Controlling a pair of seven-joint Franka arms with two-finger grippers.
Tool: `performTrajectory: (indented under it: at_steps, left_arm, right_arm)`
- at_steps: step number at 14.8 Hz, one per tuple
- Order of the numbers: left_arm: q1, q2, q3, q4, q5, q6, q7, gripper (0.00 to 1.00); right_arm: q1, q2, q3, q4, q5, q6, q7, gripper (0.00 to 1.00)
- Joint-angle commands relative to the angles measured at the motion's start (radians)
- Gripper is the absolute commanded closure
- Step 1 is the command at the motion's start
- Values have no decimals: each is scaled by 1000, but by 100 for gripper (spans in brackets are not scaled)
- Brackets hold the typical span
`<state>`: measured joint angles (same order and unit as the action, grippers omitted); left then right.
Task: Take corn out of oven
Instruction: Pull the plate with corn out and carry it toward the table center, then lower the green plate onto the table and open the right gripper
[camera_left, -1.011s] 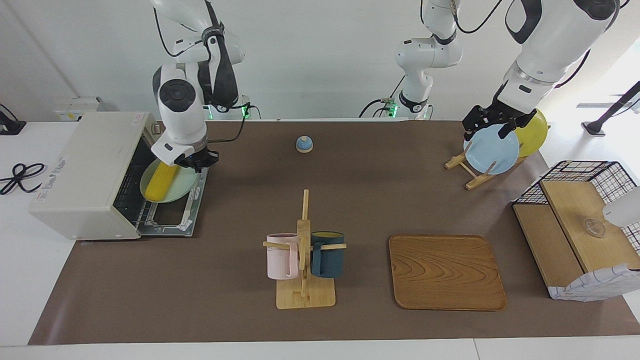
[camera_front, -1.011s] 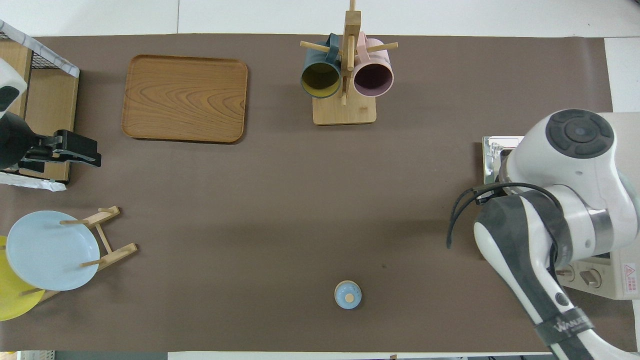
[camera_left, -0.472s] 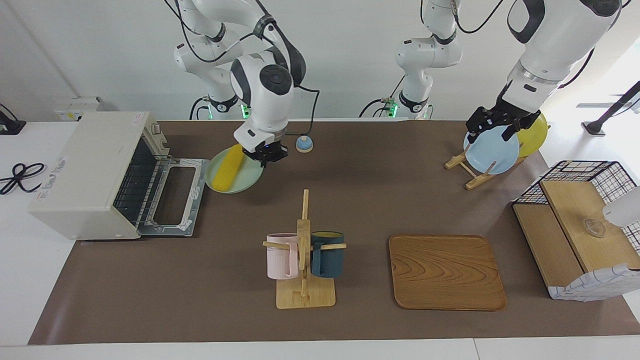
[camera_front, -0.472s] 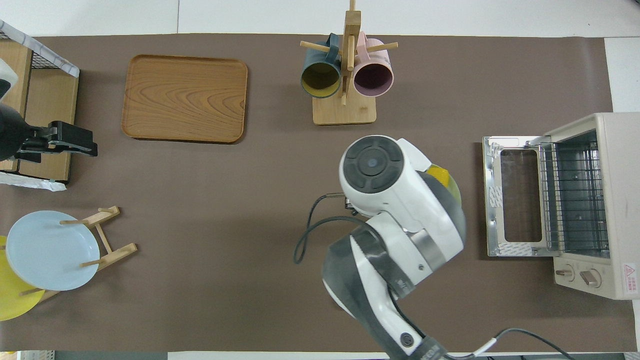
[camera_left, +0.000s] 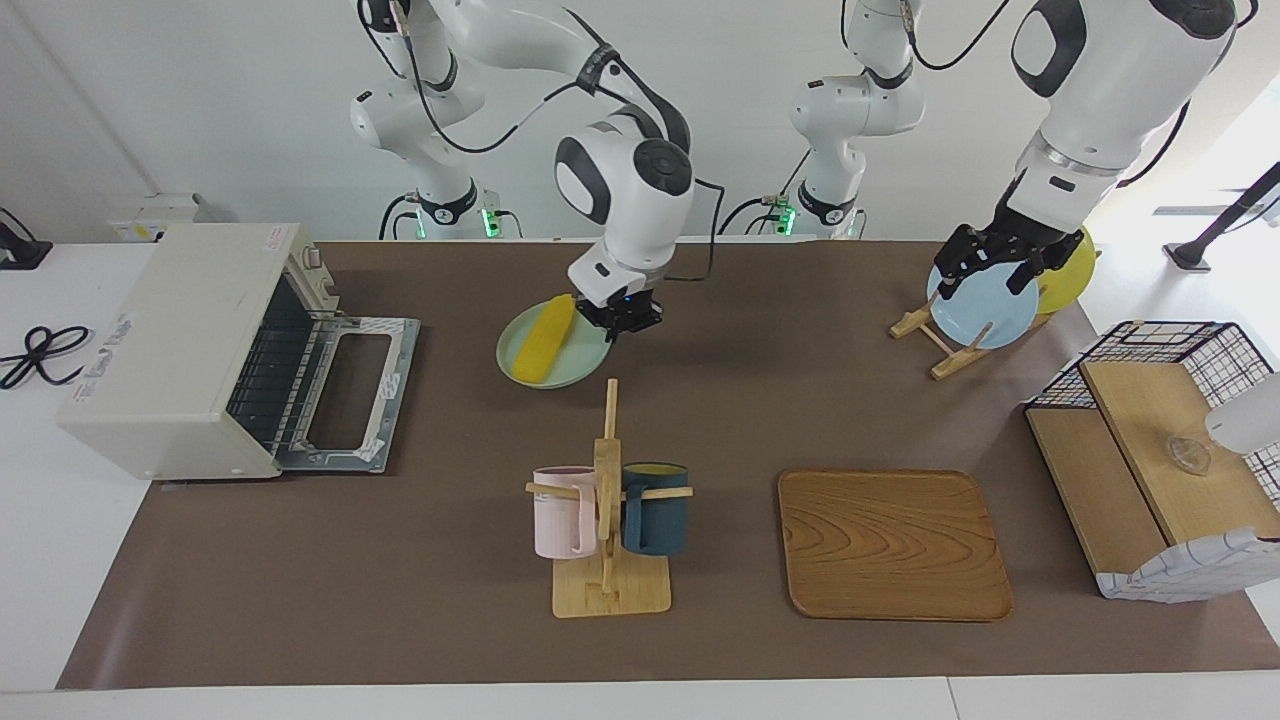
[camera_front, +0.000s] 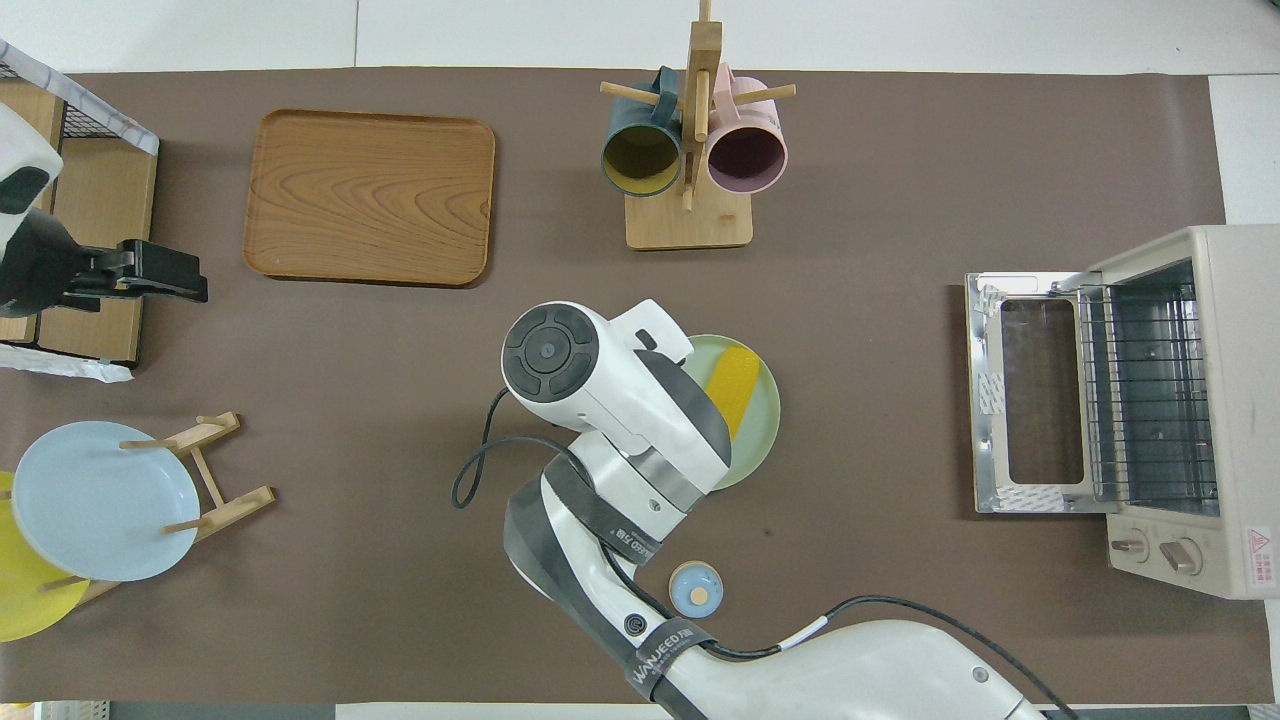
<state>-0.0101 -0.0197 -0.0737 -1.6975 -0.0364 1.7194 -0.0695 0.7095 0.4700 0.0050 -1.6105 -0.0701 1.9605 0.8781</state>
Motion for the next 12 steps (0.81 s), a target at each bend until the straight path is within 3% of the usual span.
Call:
performTrajectory:
  at_steps: [1, 4, 7, 9, 11, 12]
  left_arm:
    - [36, -26, -6, -47, 3, 37, 65, 0]
    - [36, -32, -8, -73, 3, 63, 68, 0]
    - [36, -32, -8, -77, 3, 68, 71, 0]
    - [36, -32, -8, -77, 3, 71, 85, 0]
    - [35, -31, -8, -77, -2, 74, 91, 0]
    - [29, -26, -8, -77, -5, 75, 93, 0]
  right_arm:
    - [-7, 1, 13, -9, 22, 46, 22, 100]
    - [-18, 1, 13, -25, 35, 61, 28, 100]
    - [-25, 1, 12, -43, 93, 138, 30, 76]
    - [-24, 1, 12, -32, 95, 185, 30, 70]
    - [-36, -26, 4, -29, 79, 157, 13, 75]
    - [-62, -54, 4, -32, 79, 103, -13, 83]
